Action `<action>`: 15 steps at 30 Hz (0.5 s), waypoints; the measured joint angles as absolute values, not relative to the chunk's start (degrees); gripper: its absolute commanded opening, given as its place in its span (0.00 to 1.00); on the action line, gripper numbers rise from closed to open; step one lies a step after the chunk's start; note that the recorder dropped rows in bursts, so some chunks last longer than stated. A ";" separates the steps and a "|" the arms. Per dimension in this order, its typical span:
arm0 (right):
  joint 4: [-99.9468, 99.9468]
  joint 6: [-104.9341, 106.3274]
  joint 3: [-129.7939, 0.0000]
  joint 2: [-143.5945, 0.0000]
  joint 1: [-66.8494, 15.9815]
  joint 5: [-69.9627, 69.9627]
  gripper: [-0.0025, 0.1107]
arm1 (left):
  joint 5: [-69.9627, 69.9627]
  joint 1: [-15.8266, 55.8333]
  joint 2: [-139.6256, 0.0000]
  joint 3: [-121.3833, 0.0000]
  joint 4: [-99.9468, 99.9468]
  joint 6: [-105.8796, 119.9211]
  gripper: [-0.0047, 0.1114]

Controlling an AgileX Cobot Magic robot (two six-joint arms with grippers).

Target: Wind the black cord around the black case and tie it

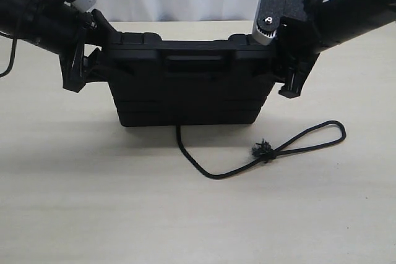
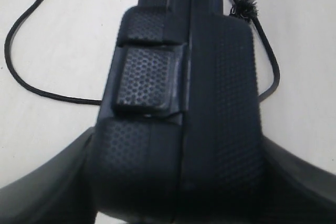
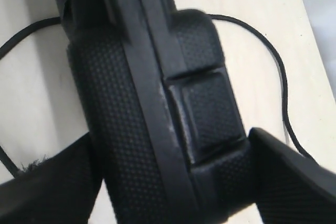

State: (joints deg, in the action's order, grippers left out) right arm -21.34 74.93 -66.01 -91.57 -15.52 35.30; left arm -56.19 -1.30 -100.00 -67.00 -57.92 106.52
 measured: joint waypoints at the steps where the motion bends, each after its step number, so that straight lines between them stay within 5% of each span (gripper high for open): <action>1: -21.14 74.42 -66.01 -91.57 -15.52 35.30 0.08 | -56.19 -1.30 -100.00 -67.00 -58.05 106.68 0.04; 10: -20.31 71.44 -66.01 -91.23 -15.60 35.30 0.61 | -55.74 -0.77 -99.75 -67.00 -58.05 106.68 0.04; 15: -15.56 59.01 -65.34 -89.17 -15.60 36.16 0.63 | -53.40 1.39 -98.65 -66.39 -56.86 103.68 0.04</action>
